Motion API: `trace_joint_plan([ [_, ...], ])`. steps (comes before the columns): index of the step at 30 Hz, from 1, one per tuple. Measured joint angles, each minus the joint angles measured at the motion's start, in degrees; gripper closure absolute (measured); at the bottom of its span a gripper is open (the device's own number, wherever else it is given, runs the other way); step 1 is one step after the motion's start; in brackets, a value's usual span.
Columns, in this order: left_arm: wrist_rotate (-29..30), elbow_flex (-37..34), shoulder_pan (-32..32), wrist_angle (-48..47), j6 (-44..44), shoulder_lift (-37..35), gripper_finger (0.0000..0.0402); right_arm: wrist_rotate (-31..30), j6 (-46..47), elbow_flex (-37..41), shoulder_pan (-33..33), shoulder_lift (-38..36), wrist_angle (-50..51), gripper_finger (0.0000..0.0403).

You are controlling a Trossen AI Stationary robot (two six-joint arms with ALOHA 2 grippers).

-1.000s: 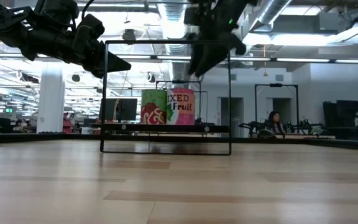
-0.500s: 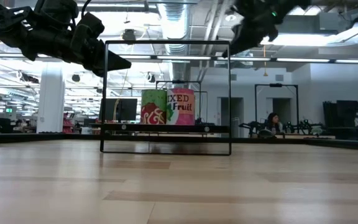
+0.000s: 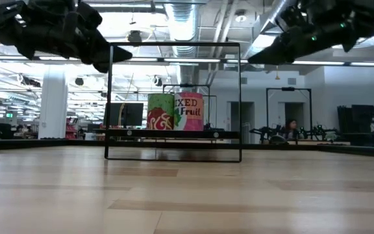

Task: Pick and place cans onto a shelf
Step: Return to Home Position

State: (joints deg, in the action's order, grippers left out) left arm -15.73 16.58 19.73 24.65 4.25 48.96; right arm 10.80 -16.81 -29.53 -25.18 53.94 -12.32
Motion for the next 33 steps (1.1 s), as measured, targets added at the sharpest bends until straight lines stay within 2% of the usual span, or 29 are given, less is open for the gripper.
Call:
trace_joint_plan([
  [7, 3.0, 0.02, 0.02, -6.32, 0.72, -7.95, 0.04, 5.45, 1.99, 6.43, -4.47, -2.84, -7.23, 0.0396],
  [11, 3.18, 0.01, 0.01, -9.2, 0.56, -11.72, 0.04, 6.13, 1.98, 9.07, -6.63, -4.71, -8.41, 0.0394],
  [14, 4.18, 0.0, 0.0, -9.72, -0.18, -13.74, 0.04, 6.33, 2.29, 12.39, -8.09, -6.08, -13.36, 0.039],
  [22, 4.51, 0.02, 0.01, -10.24, -0.28, -14.51, 0.04, 8.82, 6.42, 20.64, -11.63, -9.33, -25.73, 0.0394],
  [30, 6.99, -0.07, 0.0, -10.06, -0.3, -14.38, 0.04, 8.86, 7.84, 24.71, -12.12, -13.63, -27.49, 0.039],
  [33, 7.08, -3.46, 0.0, -3.49, -1.28, -14.11, 0.04, 8.8, 7.89, 24.8, -12.1, -14.4, -27.66, 0.0393],
])
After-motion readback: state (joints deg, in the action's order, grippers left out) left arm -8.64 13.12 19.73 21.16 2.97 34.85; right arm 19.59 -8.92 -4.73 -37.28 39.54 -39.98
